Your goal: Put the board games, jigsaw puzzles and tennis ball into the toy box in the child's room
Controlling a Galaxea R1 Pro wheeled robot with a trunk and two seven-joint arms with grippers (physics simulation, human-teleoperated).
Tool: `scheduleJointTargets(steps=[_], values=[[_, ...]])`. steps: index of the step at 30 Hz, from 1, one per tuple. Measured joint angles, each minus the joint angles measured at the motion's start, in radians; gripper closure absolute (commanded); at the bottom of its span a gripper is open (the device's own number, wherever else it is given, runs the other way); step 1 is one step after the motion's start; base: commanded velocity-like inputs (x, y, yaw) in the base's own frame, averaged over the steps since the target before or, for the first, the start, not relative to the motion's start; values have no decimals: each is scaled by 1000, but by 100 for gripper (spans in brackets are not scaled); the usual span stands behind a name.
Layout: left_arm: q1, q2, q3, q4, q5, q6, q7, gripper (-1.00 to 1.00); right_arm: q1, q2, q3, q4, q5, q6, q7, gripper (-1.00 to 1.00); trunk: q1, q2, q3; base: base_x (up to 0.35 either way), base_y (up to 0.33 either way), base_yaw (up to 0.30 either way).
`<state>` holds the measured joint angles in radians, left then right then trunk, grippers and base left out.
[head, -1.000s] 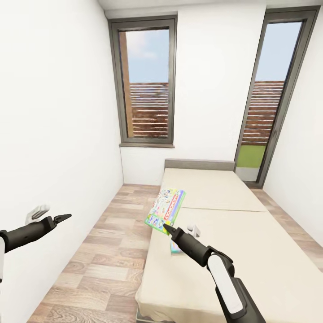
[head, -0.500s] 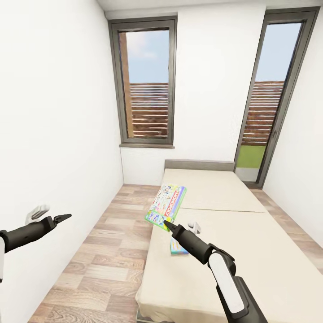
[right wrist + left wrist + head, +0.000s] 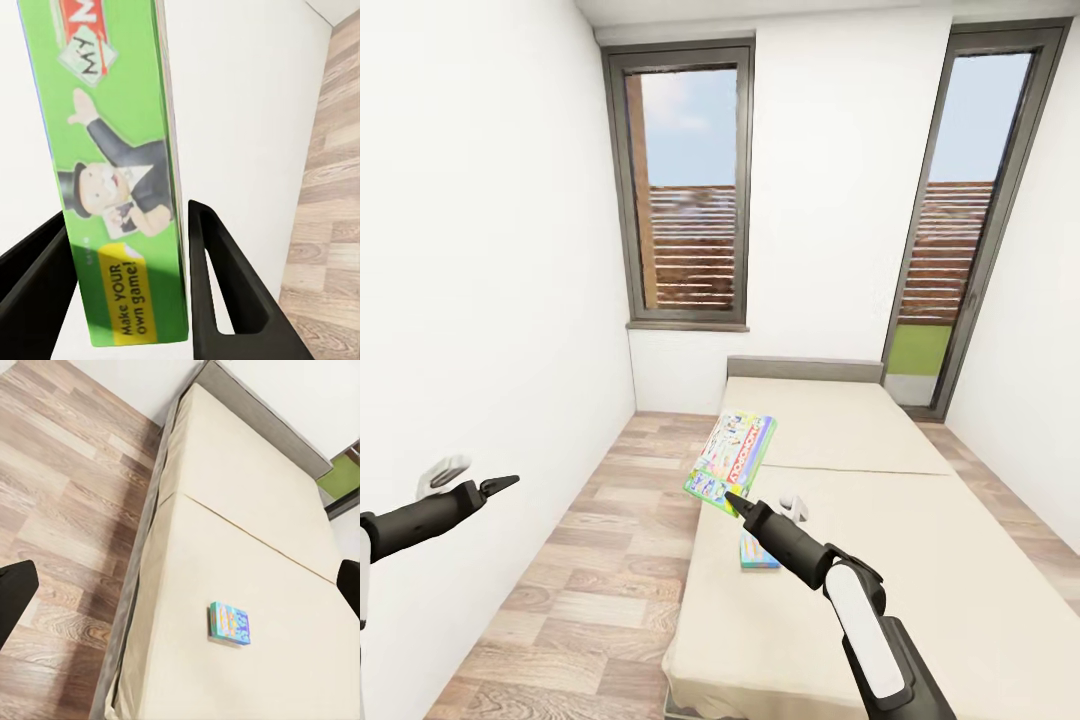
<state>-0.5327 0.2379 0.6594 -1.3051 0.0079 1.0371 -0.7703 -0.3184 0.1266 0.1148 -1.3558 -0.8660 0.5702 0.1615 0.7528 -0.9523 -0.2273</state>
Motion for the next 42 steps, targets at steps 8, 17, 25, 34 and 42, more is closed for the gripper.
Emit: scheduleJointTargets(steps=[8, 17, 25, 34, 42], values=[[0, -1, -1, 0, 0, 1, 0, -100, 0, 0, 0, 2, -2, -1, 0, 100, -31, 56, 25, 0, 0, 0], [0, 0, -3, 0, -1, 1, 0, -100, 0, 0, 0, 3, -3, -1, 0, 100, -65, 119, 53, -123, -45, 0], [0, -1, -4, -1, 0, 1, 0, -100, 0, 0, 0, 4, -3, -1, -1, 100, -84, 155, 69, -130, -100, 3], [0, -2, -3, -4, 0, -2, -1, -100, 0, 0, 0, 5, -1, -3, -1, 100, -85, 154, 69, -12, -10, 128], [0, -3, -7, -4, -1, -9, -1, -100, 0, 0, 0, 5, 1, -5, -1, 100, -85, 155, 69, -1, -102, 199]])
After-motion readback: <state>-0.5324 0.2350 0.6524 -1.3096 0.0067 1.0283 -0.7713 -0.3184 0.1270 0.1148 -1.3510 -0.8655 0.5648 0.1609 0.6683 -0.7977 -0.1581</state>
